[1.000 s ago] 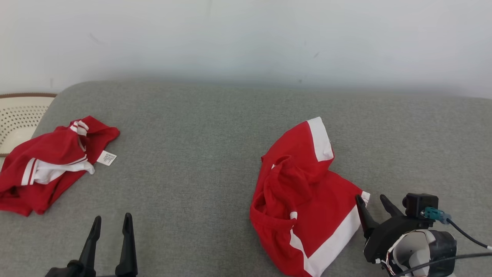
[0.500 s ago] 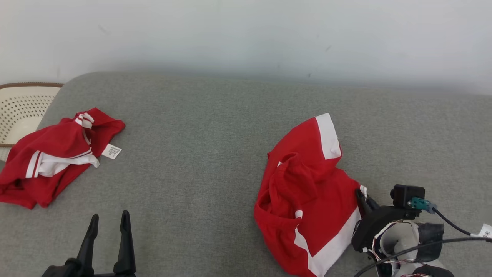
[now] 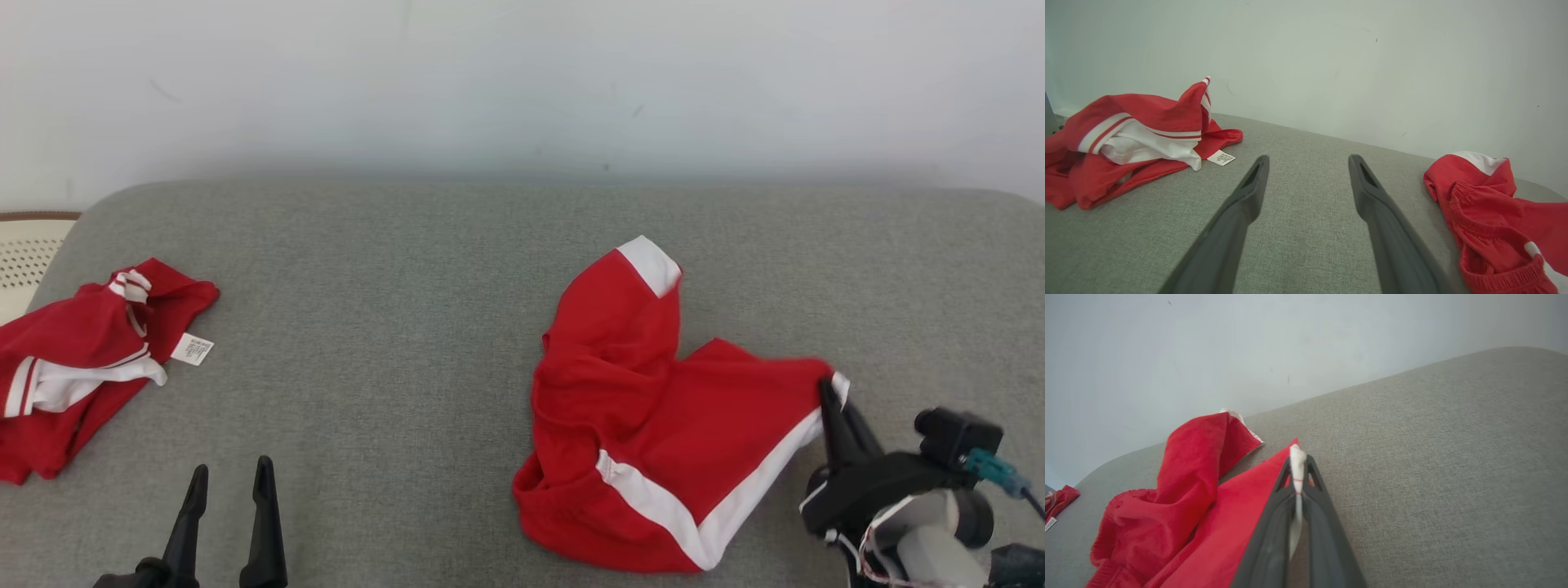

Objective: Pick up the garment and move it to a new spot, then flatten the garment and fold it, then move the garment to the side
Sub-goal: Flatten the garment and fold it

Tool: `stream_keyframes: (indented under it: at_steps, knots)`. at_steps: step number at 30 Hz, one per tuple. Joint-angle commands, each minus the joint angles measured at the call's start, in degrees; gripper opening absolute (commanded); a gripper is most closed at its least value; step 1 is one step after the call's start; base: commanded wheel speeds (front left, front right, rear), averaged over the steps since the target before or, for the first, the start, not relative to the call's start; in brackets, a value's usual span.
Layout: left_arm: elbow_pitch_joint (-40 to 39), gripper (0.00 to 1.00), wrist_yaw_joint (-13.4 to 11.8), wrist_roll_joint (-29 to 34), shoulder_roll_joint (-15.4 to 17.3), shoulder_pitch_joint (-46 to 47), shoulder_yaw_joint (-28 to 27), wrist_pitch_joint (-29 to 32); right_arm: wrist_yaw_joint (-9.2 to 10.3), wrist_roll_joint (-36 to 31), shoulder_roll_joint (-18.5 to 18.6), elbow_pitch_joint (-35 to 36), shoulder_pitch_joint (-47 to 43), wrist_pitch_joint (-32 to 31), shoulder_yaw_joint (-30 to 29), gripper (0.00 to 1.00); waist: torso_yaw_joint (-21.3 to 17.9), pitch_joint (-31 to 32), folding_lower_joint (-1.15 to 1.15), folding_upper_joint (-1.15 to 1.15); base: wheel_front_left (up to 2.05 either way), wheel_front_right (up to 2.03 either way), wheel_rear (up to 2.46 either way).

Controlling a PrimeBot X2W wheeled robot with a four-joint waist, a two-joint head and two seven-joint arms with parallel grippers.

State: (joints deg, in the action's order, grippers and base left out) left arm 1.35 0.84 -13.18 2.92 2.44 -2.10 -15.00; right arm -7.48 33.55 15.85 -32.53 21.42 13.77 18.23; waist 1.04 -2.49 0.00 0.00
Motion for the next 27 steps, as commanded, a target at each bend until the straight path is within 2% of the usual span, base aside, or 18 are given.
stream_keyframes:
  at_steps: [1, 2, 3, 4, 12, 27]
  knots:
    - [-0.2, 1.00, -0.1, -0.5, 0.0, -0.5, -0.2, -0.2, -0.03, 0.1, -0.4, 1.1, -2.0, -1.5, -0.1, 0.00, -0.9, -0.1, 0.00, 0.00, 0.00, 0.00, 0.00]
    - [-0.1, 1.00, 0.0, -0.5, 0.0, -0.4, -0.1, -0.2, -0.03, -0.9, 0.2, 0.9, -2.5, -2.5, -0.3, 0.24, -1.0, -0.2, 0.00, 0.00, 0.00, 0.00, 0.00]
    - [0.0, 1.00, 0.0, -0.5, 0.0, -0.3, 0.1, -0.2, -0.03, -1.3, 0.3, 1.2, -2.7, -2.9, -0.9, 0.97, -1.1, -0.2, 0.00, 0.00, 0.00, 0.00, 0.00]
    - [0.0, 1.00, 0.0, -0.6, 0.0, -0.1, 0.3, -0.2, -0.03, -1.9, 0.1, 1.2, -3.0, -3.4, -1.5, 1.00, -1.2, -0.2, 0.00, 0.00, 0.00, 0.00, 0.00]
    - [0.2, 1.00, 0.1, -0.4, 0.0, 0.0, 0.4, -0.2, -0.03, -9.6, -1.3, 4.2, -4.6, -1.6, -5.7, 1.00, -1.1, 0.1, 0.00, 0.00, 0.00, 0.00, 0.00]
    - [-0.7, 1.00, 0.4, 0.7, 0.0, -1.1, -0.1, -0.2, -0.03, -18.9, -4.8, 19.5, -13.1, 0.9, -8.3, 1.00, -0.2, 1.1, 0.00, 0.00, 0.00, 0.00, 0.00]
